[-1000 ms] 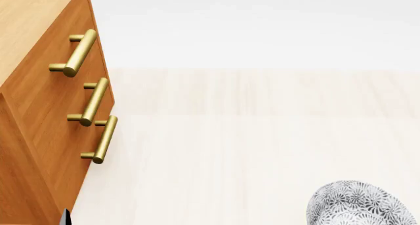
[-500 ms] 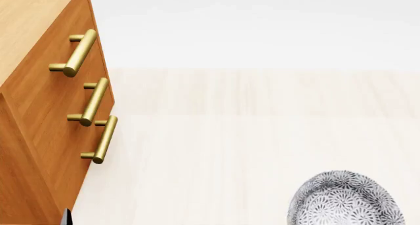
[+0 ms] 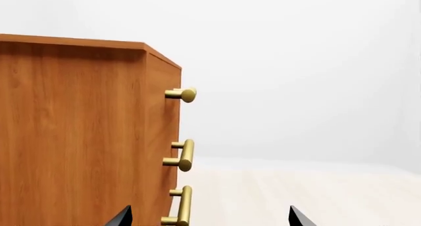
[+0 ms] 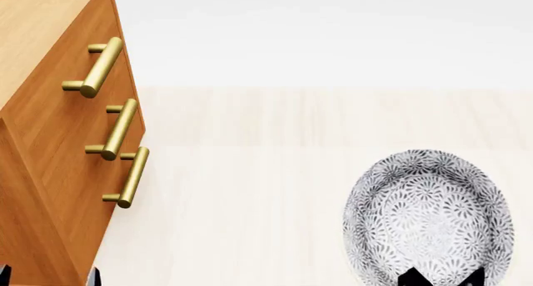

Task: Put the bowl on top of the cabinet.

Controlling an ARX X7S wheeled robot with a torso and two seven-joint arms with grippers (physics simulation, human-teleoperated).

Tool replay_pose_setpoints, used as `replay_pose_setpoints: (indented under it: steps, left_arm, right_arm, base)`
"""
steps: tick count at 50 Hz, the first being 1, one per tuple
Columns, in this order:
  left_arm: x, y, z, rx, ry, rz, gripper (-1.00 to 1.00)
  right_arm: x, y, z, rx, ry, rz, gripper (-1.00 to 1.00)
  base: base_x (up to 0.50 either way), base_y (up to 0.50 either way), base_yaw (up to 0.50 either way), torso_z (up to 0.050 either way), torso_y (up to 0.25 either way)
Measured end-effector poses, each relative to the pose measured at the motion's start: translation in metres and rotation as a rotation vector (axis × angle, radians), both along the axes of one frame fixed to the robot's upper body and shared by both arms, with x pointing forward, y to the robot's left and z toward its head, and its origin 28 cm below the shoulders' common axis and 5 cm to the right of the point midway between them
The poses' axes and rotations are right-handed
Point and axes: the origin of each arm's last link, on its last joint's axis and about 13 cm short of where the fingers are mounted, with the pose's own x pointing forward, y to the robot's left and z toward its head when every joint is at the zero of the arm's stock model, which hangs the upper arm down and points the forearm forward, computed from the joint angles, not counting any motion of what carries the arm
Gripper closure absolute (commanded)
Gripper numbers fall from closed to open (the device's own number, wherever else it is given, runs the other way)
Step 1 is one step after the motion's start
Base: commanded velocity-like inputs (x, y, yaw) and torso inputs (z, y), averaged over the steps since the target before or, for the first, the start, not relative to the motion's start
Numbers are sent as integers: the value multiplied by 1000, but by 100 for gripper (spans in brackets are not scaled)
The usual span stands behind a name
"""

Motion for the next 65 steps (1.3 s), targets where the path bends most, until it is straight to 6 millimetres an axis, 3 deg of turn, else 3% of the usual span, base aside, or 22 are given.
replay_pose_setpoints:
  steps: [13,39,65]
  left_arm:
    - [2,1,0,-11,10,-6,-100]
    - [3,5,0,-24,14,7,-100]
    - [1,8,3,-41,6,9,-100]
  right_arm:
    - [5,10,34,-130,-6,35,100]
    - [57,15,107,-420,142,80,100]
    - [96,49,192,-717,76,-3,100]
  base:
    - [0,0,0,0,0]
    - [0,0,0,0,1]
    - [0,0,0,0,0]
